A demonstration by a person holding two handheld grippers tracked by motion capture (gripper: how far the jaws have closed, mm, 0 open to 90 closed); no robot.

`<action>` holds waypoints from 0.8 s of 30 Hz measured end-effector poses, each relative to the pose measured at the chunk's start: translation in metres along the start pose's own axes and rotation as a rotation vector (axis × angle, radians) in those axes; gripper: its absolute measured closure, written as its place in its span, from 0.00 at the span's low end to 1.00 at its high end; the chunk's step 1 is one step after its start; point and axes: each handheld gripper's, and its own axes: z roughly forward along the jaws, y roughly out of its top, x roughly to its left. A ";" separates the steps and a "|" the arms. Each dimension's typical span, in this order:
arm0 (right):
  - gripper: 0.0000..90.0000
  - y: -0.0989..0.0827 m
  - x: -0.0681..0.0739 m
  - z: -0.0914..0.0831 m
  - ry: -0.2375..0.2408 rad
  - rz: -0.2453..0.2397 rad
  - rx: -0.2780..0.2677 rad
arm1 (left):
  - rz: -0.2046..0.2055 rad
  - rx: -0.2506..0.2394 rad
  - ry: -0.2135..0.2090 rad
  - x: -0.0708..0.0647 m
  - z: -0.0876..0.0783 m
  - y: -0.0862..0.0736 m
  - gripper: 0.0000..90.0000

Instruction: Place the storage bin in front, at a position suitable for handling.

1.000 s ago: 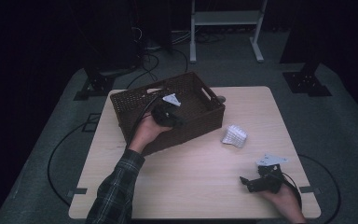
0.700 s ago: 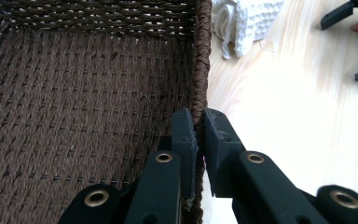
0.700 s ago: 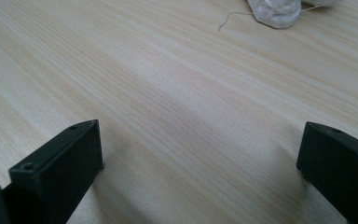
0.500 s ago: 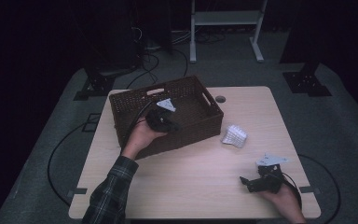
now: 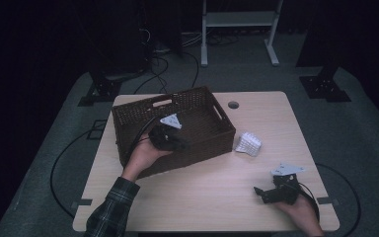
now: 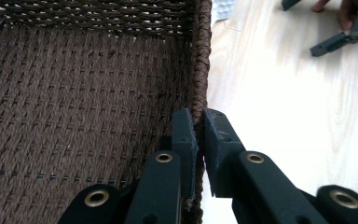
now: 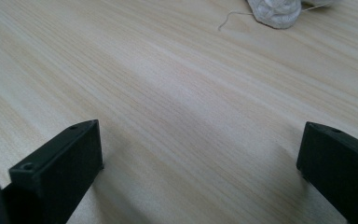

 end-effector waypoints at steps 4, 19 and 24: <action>0.00 0.000 0.000 0.000 0.000 -0.001 0.001 | 0.007 0.010 -0.005 -0.009 -0.002 -0.002 0.92; 0.00 0.000 0.000 0.000 0.000 0.001 0.003 | -0.017 -0.002 -0.034 -0.039 -0.003 -0.008 0.92; 0.00 0.000 0.000 0.000 0.001 0.004 0.004 | -0.022 -0.008 -0.037 -0.038 -0.004 -0.009 0.92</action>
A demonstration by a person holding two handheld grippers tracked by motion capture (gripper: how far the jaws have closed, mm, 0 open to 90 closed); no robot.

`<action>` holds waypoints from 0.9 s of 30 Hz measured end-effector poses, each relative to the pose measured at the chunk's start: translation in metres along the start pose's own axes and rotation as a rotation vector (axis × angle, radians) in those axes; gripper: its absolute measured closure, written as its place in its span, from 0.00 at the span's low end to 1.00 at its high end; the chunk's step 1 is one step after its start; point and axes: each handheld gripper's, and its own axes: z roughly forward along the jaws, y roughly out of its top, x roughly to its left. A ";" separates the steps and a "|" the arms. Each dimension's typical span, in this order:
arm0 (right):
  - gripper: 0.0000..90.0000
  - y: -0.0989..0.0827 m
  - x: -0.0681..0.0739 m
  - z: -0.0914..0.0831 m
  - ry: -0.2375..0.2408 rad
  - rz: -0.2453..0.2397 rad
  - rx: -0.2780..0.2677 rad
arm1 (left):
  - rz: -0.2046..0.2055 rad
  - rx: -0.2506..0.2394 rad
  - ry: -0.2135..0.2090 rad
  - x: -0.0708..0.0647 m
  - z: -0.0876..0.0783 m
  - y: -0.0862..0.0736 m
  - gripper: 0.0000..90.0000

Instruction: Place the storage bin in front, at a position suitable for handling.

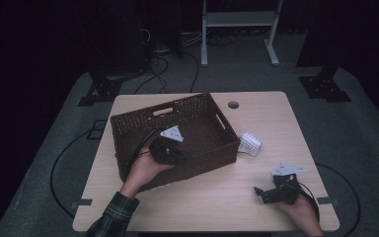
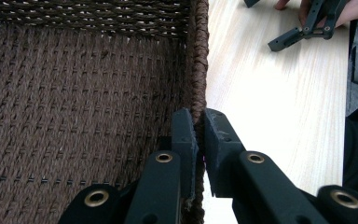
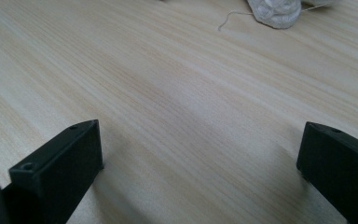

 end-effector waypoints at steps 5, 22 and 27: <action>0.00 0.000 0.000 0.000 -0.002 -0.004 -0.003 | -0.015 -0.015 -0.002 0.004 -0.005 -0.003 0.77; 0.00 0.000 0.000 0.000 -0.001 -0.006 -0.002 | -0.071 -0.066 0.106 0.005 -0.040 -0.022 0.26; 0.00 0.000 0.000 0.000 -0.002 -0.005 -0.003 | -0.087 -0.081 0.127 0.004 -0.050 -0.031 0.19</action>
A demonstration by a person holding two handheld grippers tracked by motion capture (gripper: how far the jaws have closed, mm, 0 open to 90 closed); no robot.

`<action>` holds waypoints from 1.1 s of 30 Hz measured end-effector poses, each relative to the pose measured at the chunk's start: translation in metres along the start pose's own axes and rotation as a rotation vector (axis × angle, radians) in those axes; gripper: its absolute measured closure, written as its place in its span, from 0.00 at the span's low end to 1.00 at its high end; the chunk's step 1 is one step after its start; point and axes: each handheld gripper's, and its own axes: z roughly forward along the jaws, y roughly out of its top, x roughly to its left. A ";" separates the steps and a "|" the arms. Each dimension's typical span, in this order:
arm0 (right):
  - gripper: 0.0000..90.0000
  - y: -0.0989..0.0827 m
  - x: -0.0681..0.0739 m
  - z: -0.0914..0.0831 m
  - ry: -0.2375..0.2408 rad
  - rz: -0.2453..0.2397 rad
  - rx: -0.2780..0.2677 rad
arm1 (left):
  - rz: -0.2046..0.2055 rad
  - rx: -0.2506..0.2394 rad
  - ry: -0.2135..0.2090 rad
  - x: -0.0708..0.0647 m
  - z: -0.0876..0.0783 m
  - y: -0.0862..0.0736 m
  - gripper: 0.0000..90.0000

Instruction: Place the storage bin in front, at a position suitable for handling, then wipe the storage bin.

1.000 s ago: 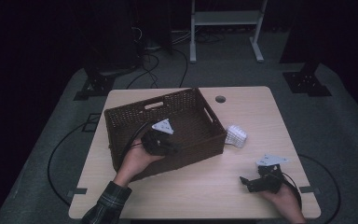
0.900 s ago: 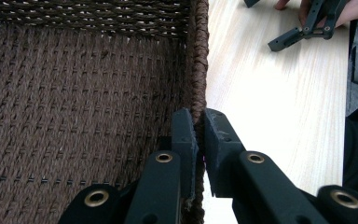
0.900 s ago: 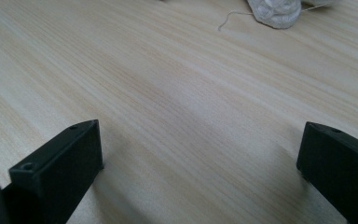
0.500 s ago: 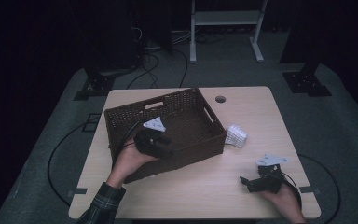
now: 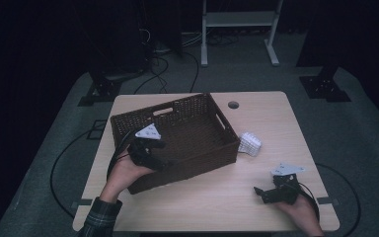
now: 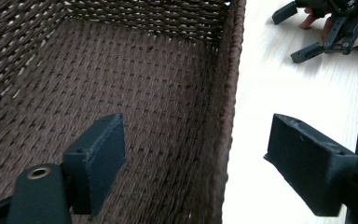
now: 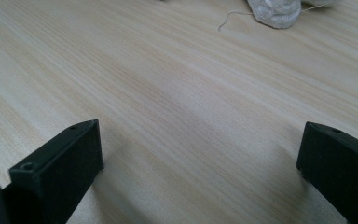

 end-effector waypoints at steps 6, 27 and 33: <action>0.00 0.000 0.000 0.000 0.000 0.000 0.000 | -0.012 -0.020 0.042 -0.003 -0.013 -0.011 0.11; 0.00 0.000 0.000 0.000 0.000 0.000 0.000 | -0.107 -0.101 0.238 -0.008 -0.078 -0.092 0.00; 0.00 0.000 0.000 0.000 0.000 0.000 0.000 | -0.148 -0.102 0.267 -0.009 -0.085 -0.119 0.00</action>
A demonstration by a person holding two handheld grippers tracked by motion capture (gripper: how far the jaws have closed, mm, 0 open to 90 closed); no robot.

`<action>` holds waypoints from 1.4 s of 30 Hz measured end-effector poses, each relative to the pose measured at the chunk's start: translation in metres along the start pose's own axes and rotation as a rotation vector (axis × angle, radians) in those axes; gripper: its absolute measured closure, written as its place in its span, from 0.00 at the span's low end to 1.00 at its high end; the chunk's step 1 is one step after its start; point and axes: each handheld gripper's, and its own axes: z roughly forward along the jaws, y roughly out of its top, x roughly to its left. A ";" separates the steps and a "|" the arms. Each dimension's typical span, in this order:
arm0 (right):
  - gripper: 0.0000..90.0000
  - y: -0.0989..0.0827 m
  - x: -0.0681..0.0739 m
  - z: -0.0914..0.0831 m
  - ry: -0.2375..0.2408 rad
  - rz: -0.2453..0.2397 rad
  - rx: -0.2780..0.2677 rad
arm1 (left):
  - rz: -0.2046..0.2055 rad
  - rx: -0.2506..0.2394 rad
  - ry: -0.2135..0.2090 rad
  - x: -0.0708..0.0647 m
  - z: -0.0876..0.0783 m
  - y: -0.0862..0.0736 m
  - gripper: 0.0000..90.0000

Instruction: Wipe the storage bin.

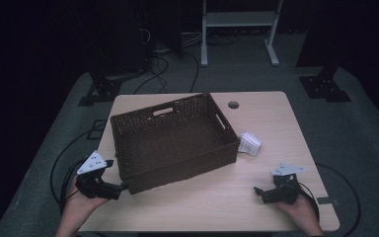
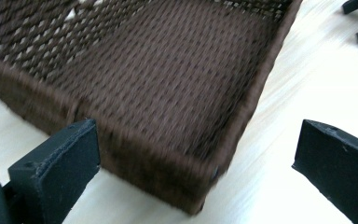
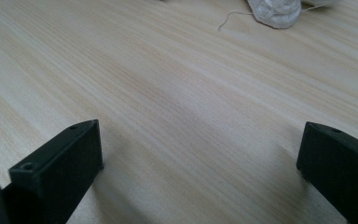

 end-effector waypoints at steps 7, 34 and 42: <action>0.00 0.000 0.000 0.000 0.000 0.000 0.000 | -0.015 -0.001 0.011 0.004 0.005 -0.014 0.00; 0.00 0.000 -0.004 0.000 0.010 -0.011 0.001 | 0.036 0.062 -0.035 0.017 0.064 -0.063 0.00; 0.00 0.000 -0.005 0.000 0.020 -0.022 0.001 | 0.047 0.044 -0.045 0.017 0.078 -0.064 0.00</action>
